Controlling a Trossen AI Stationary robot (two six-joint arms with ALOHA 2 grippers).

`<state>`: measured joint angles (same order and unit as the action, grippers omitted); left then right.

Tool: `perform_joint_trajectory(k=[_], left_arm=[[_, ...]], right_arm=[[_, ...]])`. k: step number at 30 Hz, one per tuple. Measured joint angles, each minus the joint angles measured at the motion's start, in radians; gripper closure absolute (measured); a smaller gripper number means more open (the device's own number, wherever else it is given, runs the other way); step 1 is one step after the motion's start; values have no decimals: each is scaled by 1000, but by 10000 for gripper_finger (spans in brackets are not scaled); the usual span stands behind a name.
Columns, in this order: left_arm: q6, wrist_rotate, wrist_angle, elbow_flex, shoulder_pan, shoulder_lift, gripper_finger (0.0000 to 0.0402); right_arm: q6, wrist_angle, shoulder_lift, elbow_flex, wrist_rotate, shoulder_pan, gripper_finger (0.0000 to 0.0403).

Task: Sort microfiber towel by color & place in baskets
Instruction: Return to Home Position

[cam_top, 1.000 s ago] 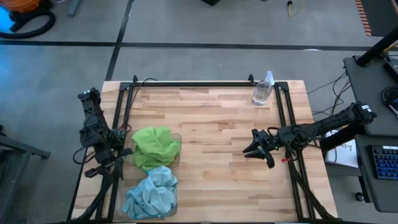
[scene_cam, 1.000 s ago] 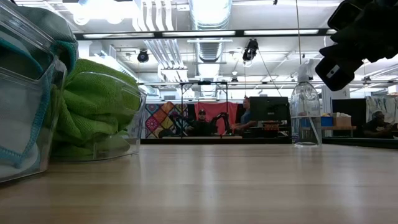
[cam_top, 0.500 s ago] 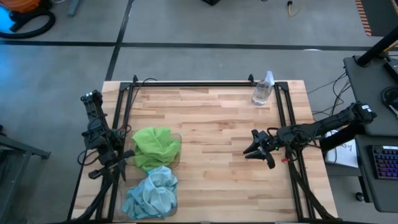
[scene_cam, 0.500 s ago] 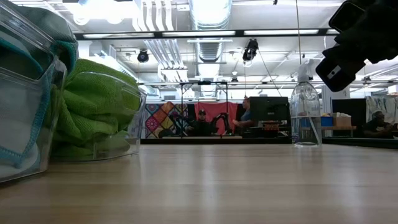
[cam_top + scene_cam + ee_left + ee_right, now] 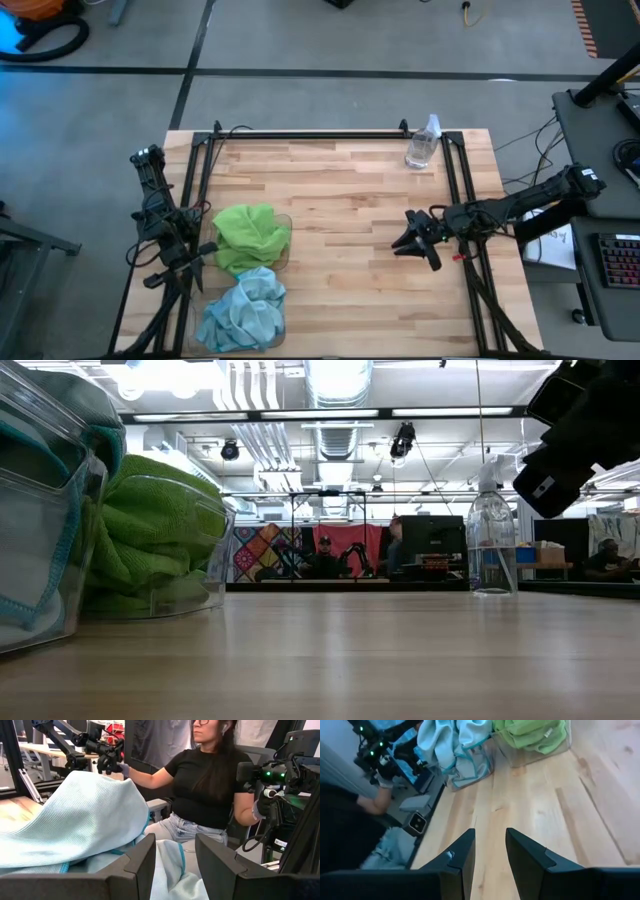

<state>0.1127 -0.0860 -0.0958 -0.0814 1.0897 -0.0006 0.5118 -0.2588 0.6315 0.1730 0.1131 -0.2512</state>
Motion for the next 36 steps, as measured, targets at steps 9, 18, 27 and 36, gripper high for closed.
perform_joint_trajectory(k=[9, 18, 27, 36], left_arm=[[-20, 0, 0, 0, 0, 0, 278], [-52, 0, 0, 0, 0, 0, 278], [-81, -5, 61, 0, 0, 0, 278], [-104, -8, 60, 0, 0, 0, 278]], right_arm=[[202, 0, 0, 0, 0, 0, 300], [185, 0, 0, 0, -1, 0, 300], [185, -2, -116, -8, -1, 3, 300], [185, 0, -242, -65, -1, 167, 300]])
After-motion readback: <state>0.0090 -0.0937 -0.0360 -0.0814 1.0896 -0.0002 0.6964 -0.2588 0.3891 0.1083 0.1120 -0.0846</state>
